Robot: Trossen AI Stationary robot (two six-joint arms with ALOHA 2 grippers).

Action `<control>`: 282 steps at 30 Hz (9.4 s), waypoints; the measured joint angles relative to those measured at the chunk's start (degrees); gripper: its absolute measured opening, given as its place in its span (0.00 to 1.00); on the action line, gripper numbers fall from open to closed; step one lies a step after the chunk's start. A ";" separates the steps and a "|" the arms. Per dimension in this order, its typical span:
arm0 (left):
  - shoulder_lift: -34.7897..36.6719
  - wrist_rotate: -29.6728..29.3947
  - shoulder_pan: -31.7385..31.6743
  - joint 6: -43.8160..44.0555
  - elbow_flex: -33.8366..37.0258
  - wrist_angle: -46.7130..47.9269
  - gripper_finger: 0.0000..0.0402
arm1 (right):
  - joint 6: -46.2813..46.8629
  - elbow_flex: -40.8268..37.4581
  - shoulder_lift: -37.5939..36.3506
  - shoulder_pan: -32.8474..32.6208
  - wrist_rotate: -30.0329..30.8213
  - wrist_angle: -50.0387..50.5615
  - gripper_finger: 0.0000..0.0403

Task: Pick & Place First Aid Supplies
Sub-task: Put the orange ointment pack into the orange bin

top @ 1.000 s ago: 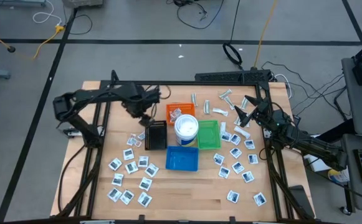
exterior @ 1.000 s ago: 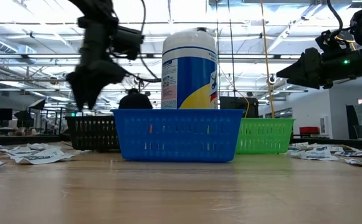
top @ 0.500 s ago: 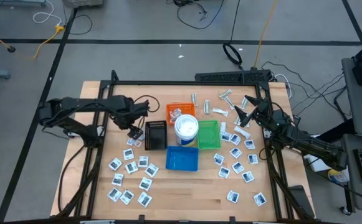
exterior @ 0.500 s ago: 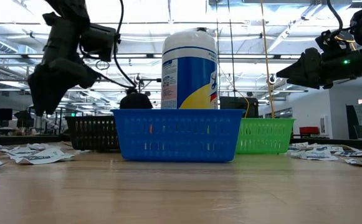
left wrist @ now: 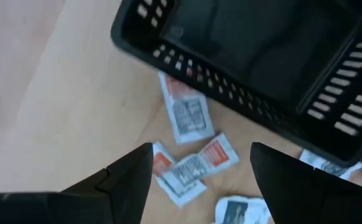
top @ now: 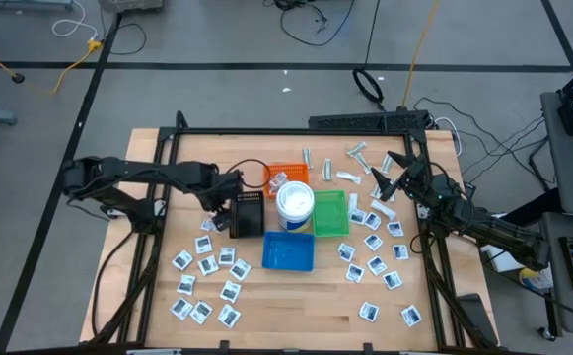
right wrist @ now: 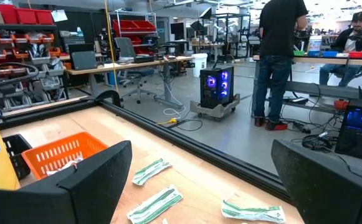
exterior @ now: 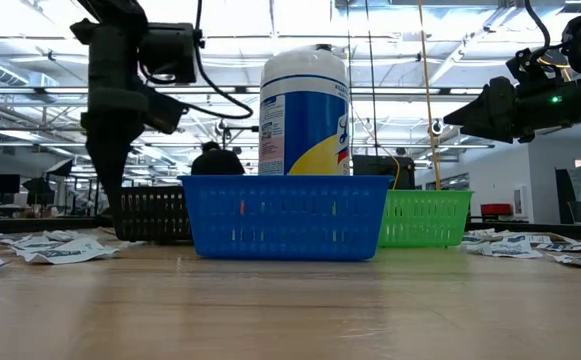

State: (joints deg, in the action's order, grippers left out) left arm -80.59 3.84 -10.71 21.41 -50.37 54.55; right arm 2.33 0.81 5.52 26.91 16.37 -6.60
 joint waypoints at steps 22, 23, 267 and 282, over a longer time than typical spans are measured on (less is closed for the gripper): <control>-3.41 -1.49 -0.03 -1.34 8.16 -12.21 0.71 | -0.01 0.00 0.01 0.01 -0.01 -0.02 0.94; -3.41 -1.46 -0.03 -1.40 8.29 -12.56 0.71 | -0.01 -0.02 0.02 0.01 -0.01 0.01 0.94; 1.59 -10.14 -14.41 8.90 -0.41 8.95 0.00 | 0.00 -0.01 -0.01 0.01 -0.01 -0.02 0.94; -6.14 -6.44 -17.76 -33.85 -14.62 9.85 0.00 | -0.01 0.01 0.01 0.01 -0.01 0.00 0.94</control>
State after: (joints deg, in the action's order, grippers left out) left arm -86.73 -2.60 -28.47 -12.43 -64.98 64.40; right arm 2.33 0.82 5.54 26.92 16.36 -6.60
